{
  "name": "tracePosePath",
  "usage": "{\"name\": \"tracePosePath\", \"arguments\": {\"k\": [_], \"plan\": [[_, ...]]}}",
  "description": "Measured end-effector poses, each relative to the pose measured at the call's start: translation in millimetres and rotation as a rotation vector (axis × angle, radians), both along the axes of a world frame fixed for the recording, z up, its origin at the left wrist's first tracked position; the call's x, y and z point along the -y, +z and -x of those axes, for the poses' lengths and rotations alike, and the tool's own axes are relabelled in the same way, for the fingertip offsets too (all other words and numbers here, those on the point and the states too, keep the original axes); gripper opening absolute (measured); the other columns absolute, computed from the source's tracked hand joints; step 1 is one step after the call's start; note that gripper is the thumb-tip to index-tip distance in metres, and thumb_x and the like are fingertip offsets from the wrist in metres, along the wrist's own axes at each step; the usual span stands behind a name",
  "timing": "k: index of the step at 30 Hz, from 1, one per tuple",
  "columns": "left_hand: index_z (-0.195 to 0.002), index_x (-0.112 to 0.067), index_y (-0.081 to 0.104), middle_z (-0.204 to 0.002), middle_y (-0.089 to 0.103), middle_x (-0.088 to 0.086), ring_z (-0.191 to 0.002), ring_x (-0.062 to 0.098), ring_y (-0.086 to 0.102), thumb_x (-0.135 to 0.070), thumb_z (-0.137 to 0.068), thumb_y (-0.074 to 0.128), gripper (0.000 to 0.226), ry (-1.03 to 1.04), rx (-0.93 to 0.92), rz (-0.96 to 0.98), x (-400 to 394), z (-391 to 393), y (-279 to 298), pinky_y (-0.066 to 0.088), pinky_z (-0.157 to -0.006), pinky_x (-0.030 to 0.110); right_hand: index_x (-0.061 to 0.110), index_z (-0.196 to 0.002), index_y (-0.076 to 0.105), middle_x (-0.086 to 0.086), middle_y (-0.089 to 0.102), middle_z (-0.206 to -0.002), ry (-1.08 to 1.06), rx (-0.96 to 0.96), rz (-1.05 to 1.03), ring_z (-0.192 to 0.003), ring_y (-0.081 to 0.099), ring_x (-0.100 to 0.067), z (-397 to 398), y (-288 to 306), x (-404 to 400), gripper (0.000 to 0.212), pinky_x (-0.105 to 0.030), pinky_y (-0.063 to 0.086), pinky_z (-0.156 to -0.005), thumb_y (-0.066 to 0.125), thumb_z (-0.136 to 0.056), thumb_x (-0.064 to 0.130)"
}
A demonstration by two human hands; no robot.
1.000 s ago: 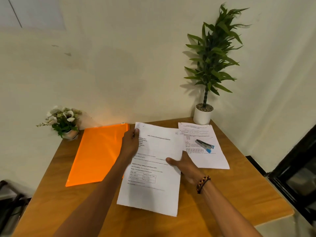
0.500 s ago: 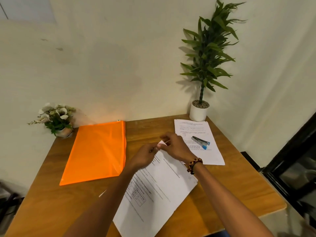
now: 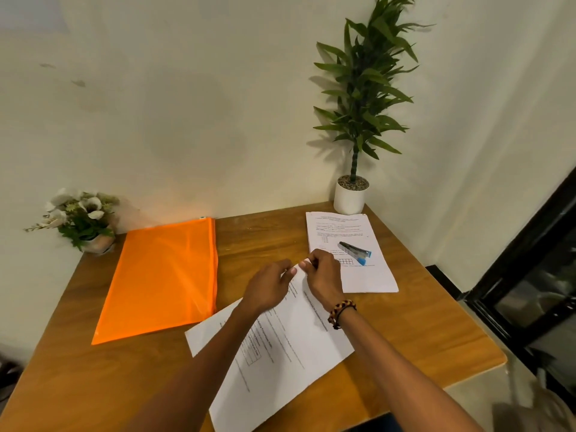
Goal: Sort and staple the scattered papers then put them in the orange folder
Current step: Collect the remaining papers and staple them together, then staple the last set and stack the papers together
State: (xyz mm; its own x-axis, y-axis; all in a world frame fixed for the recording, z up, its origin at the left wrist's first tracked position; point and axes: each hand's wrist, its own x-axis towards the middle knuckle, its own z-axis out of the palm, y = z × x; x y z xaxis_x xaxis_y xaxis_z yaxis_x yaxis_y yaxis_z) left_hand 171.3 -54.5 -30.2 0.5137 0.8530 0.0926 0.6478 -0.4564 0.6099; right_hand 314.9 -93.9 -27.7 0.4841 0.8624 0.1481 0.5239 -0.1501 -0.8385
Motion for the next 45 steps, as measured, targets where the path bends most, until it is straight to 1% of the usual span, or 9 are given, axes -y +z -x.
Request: {"name": "tracePosePath", "arguments": {"k": [6, 14, 18, 25, 28, 32, 37, 42, 45], "plan": [[-0.086, -0.027, 0.054, -0.081, 0.061, -0.004, -0.073, 0.014, 0.055, -0.042, -0.106, 0.043, 0.027, -0.045, -0.077, -0.035, 2.2, -16.4, -8.3, 0.033, -0.055, 0.025, 0.009, -0.076, 0.062, 0.000, 0.062, -0.070, -0.044, -0.145, 0.025, -0.067, 0.055, -0.010, -14.2, -17.4, 10.7, 0.020, -0.034, 0.047, -0.067, 0.074, -0.091, 0.016], [-0.121, -0.016, 0.053, -0.104, 0.069, 0.008, -0.080, 0.023, 0.058, -0.036, -0.110, 0.028, 0.034, -0.129, -0.223, -0.200, 9.9, -34.5, -16.3, 0.033, -0.065, 0.030, 0.009, -0.080, 0.062, -0.001, 0.066, -0.080, -0.129, -0.234, 0.010, -0.077, 0.060, -0.011, -24.2, -29.4, 16.4, 0.016, -0.027, 0.048, -0.074, 0.074, -0.091, 0.012], [-0.118, -0.018, 0.058, -0.104, 0.070, 0.008, -0.075, 0.019, 0.054, -0.036, -0.110, 0.032, 0.033, -0.138, -0.207, -0.164, 6.3, -38.8, -17.0, 0.031, -0.059, 0.028, 0.008, -0.081, 0.062, -0.002, 0.067, -0.080, -0.111, -0.250, 0.006, -0.076, 0.059, -0.011, -31.1, -36.0, 17.2, 0.017, -0.024, 0.046, -0.069, 0.074, -0.091, 0.014], [-0.101, -0.018, 0.065, -0.091, 0.070, 0.000, -0.069, 0.014, 0.050, -0.031, -0.108, 0.039, 0.030, -0.119, -0.191, -0.145, -6.8, -50.1, -23.3, 0.027, -0.052, 0.022, 0.013, -0.090, 0.068, 0.006, 0.067, -0.085, -0.009, -0.089, 0.092, -0.080, 0.062, -0.007, -51.2, -31.4, 7.7, 0.008, -0.027, 0.052, -0.079, 0.074, -0.091, 0.019], [-0.098, -0.018, 0.065, -0.079, 0.058, -0.009, -0.065, 0.012, 0.049, -0.031, -0.108, 0.041, 0.028, -0.133, -0.187, -0.135, -11.5, -55.6, -24.2, 0.026, -0.051, 0.022, 0.017, -0.087, 0.065, 0.006, 0.067, -0.085, -0.031, 0.001, 0.082, -0.079, 0.062, -0.008, -61.7, -25.8, 2.2, 0.014, -0.026, 0.052, -0.077, 0.076, -0.090, 0.025], [-0.086, -0.025, 0.054, -0.076, 0.053, -0.012, -0.062, 0.012, 0.051, -0.031, -0.107, 0.043, 0.025, -0.177, -0.192, -0.107, -16.9, -61.3, -26.7, 0.029, -0.054, 0.021, 0.012, -0.096, 0.064, -0.005, 0.068, -0.110, -0.131, 0.243, 0.022, -0.103, 0.062, -0.022, -93.0, -21.1, -9.9, 0.009, -0.031, 0.050, -0.078, 0.072, -0.091, 0.011], [-0.084, -0.028, 0.049, -0.078, 0.051, -0.014, -0.061, 0.010, 0.048, -0.033, -0.107, 0.041, 0.025, -0.199, -0.199, -0.064, -21.1, -62.2, -35.0, 0.031, -0.056, 0.022, 0.009, -0.130, 0.052, -0.013, 0.055, -0.129, -0.073, 0.671, 0.281, -0.121, 0.050, -0.033, -132.5, -24.7, -35.5, 0.046, -0.044, 0.047, -0.096, 0.069, -0.089, 0.019], [-0.083, -0.027, 0.047, -0.066, 0.045, -0.016, -0.060, 0.010, 0.046, -0.033, -0.108, 0.039, 0.027, -0.220, -0.207, -0.040, -19.7, -61.8, -36.5, 0.029, -0.056, 0.022, 0.012, -0.120, 0.057, -0.009, 0.057, -0.124, 0.006, 0.825, 0.419, -0.119, 0.052, -0.030, -138.2, -29.5, -49.1, 0.026, -0.048, 0.040, -0.102, 0.057, -0.097, 0.025], [-0.082, -0.027, 0.046, -0.066, 0.044, -0.013, -0.061, 0.010, 0.045, -0.035, -0.108, 0.038, 0.028, -0.242, -0.202, -0.054, -20.1, -58.8, -35.7, 0.027, -0.055, 0.022, 0.011, -0.100, 0.060, -0.010, 0.063, -0.110, -0.029, 0.642, 0.372, -0.108, 0.058, -0.031, -140.2, -28.2, -54.7, 0.017, -0.043, 0.046, -0.090, 0.060, -0.096, 0.027]]}}
